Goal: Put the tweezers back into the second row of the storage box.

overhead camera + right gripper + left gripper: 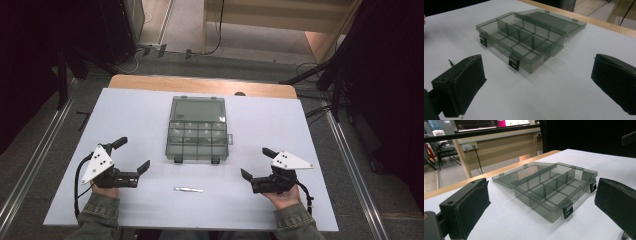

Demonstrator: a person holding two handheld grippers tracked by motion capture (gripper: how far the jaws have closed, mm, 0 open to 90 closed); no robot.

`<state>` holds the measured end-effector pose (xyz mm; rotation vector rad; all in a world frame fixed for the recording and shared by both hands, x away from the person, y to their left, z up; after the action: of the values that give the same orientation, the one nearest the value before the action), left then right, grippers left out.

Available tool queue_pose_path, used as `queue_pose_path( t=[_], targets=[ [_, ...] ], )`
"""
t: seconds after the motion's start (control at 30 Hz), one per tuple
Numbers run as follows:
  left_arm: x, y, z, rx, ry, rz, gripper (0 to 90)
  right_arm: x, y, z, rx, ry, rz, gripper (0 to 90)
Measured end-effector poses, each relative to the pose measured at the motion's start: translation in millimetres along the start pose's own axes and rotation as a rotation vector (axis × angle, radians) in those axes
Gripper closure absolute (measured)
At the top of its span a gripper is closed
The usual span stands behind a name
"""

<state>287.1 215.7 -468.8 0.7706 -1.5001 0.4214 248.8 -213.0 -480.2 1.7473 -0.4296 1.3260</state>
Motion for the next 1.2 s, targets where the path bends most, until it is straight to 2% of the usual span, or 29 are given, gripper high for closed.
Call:
queue_pose_path(
  t=[0.13,0.3,0.6,1.2],
  targets=[
    [0.1,0.2,0.1,-0.001,0.0,0.0,0.0,2.9,-4.2,-4.8,0.017,0.013,-0.013,0.0],
    [-0.1,-0.2,-0.1,0.001,0.0,-0.002,0.0,6.7,-15.1,-11.4,0.051,0.038,-0.054,0.0],
    [0.1,0.0,0.2,-0.002,0.001,0.0,0.0,13.4,-29.5,-26.3,0.095,0.067,-0.084,0.0],
    [0.0,-0.2,0.3,-0.005,0.002,0.0,0.0,18.9,-54.6,-45.1,0.148,0.117,-0.175,0.0]
  ],
)
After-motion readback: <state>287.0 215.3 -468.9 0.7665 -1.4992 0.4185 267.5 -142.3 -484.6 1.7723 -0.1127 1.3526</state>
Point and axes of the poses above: each handheld gripper's, and its own axes: y roughly backward along the jaws, x roughly out of its top, z roughly to its right, the point moved 3 cm from there along -y, roughly forward along the jaws, and after that the axes turned 1 degree about -x, right-handed, at the moved point
